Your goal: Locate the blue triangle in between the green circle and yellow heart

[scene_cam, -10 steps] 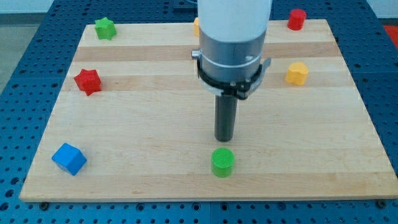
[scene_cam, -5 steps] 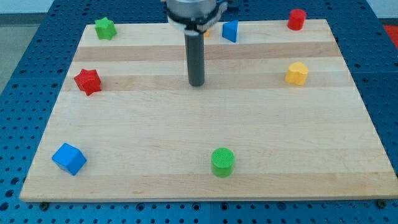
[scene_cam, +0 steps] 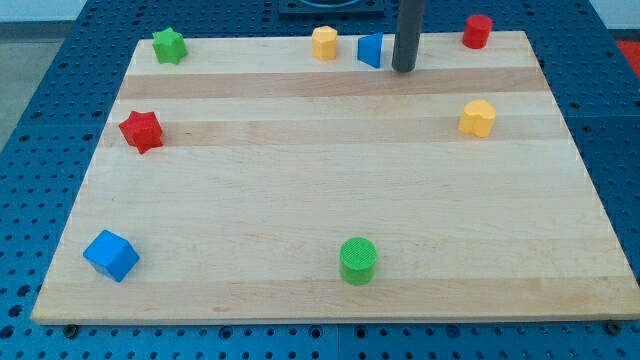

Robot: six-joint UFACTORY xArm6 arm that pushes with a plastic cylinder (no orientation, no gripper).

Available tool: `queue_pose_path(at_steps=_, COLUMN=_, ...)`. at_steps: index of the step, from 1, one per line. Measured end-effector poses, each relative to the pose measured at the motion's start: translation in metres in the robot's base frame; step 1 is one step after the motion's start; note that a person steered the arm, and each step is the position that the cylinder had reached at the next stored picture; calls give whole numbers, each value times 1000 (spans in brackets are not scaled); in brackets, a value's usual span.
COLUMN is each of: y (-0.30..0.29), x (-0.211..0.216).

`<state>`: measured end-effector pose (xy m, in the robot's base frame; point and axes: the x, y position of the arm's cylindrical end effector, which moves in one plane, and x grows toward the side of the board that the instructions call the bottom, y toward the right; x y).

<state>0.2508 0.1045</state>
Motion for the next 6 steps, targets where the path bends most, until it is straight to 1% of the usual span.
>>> queue_pose_path(at_steps=2, y=6, x=-54)
queue_pose_path(at_steps=3, y=-8, x=-58)
queue_pose_path(at_steps=4, y=-35, x=-49)
queue_pose_path(at_steps=6, y=-62, x=22)
